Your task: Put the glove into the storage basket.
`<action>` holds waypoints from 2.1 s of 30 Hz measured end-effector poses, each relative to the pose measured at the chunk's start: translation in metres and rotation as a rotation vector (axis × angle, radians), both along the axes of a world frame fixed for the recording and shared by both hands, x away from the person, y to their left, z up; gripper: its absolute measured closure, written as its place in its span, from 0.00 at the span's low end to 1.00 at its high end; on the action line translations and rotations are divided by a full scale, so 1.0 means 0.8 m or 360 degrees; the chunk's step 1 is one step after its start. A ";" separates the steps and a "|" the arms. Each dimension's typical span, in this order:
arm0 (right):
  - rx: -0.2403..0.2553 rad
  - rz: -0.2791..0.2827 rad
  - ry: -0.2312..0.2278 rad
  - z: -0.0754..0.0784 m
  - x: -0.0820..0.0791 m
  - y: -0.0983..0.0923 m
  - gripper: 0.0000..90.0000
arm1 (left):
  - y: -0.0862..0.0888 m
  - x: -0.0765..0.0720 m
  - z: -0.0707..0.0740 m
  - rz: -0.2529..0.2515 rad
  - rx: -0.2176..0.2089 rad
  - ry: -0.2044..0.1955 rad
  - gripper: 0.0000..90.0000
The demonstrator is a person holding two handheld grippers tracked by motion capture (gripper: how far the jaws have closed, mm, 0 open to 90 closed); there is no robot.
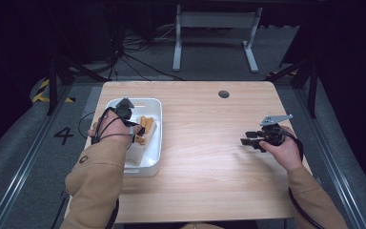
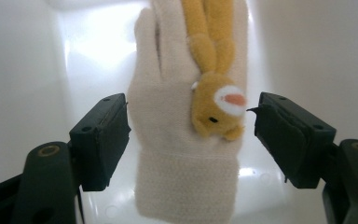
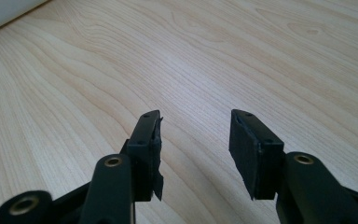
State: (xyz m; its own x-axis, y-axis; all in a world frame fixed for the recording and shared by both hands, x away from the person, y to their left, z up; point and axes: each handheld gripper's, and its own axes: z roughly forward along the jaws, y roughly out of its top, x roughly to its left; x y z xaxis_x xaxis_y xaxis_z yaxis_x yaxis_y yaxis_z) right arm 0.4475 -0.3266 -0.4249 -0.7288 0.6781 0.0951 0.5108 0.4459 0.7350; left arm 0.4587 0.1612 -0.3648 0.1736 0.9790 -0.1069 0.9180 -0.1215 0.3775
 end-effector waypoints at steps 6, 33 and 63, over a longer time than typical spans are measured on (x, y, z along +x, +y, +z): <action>-0.0001 -0.0006 -0.0004 0.000 -0.002 -0.002 0.60 | -0.006 -0.007 0.023 -0.0111 -0.0019 -0.0109 0.33; 0.0046 -0.0103 0.0029 -0.002 -0.045 -0.045 0.56 | -0.108 -0.079 0.079 -0.1003 -0.0335 -0.0550 0.39; 0.0018 -0.0114 0.0064 -0.013 -0.058 -0.053 0.57 | -0.193 -0.124 -0.040 -0.1330 -0.0498 -0.0417 0.39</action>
State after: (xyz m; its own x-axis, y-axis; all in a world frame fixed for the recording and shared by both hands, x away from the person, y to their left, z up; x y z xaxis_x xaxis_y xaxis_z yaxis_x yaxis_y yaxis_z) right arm 0.4012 -0.3687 -0.4352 -0.6741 0.7269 0.1314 0.5702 0.3989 0.7181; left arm 0.3598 0.0067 -0.3971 0.8654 0.4585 -0.2024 0.4589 -0.5627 0.6876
